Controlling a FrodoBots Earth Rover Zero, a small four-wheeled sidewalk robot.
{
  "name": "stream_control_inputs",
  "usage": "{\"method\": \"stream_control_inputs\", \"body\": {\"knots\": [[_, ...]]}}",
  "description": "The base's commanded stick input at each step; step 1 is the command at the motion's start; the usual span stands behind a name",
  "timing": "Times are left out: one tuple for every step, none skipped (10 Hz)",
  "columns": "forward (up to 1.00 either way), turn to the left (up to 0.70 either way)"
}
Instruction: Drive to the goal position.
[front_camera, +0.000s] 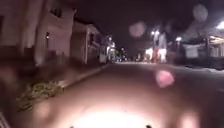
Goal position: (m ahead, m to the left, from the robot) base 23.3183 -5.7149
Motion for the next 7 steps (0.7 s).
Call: {"method": "stream_control_inputs", "body": {"knots": [[0.7,0.0],[0.7,0.0],[0.7,0.0],[0.7,0.0],[0.7,0.0],[0.7,0.0],[0.7,0.0]]}}
